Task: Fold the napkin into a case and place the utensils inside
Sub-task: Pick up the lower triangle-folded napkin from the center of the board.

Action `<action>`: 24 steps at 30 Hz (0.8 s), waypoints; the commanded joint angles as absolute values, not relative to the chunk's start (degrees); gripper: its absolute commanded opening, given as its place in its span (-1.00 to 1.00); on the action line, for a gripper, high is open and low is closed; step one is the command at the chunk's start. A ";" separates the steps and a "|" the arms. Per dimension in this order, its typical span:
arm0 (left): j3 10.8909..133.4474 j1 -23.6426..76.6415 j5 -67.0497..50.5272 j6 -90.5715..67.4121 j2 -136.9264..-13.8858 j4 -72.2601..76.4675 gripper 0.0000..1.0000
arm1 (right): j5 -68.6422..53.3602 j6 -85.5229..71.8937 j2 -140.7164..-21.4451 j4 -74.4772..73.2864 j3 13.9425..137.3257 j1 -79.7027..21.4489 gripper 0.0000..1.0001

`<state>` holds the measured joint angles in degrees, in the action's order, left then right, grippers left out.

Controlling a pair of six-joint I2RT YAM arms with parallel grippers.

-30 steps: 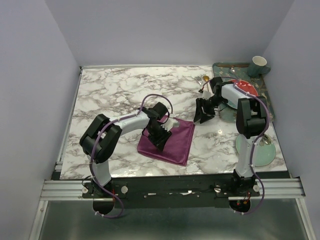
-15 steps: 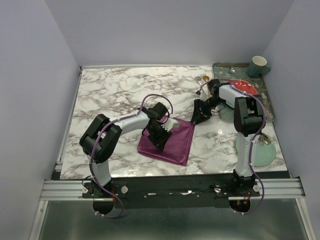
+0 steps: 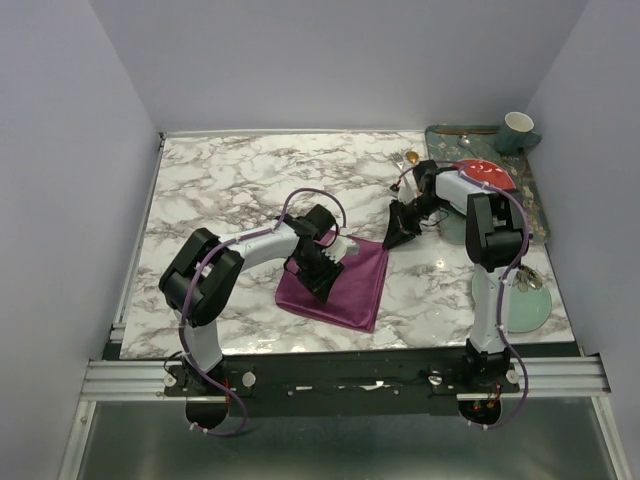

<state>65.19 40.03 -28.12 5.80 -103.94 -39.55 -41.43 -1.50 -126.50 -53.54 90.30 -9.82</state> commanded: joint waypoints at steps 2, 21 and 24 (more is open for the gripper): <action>64.16 39.99 -28.04 6.15 -104.50 -38.06 -0.11 | -42.63 -0.97 -124.28 -53.88 90.97 -10.46 -0.93; 55.73 22.78 -48.96 -8.51 -83.51 -18.66 0.32 | -26.81 13.18 -113.82 -50.71 87.10 -23.98 -0.99; 53.53 18.03 -46.50 -12.21 -79.37 -16.36 0.34 | -23.91 16.16 -111.98 -49.05 85.61 -27.32 -0.99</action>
<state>56.07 22.70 -43.38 -4.99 -86.11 -25.43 -30.59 10.57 -115.50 -51.92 87.81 -23.55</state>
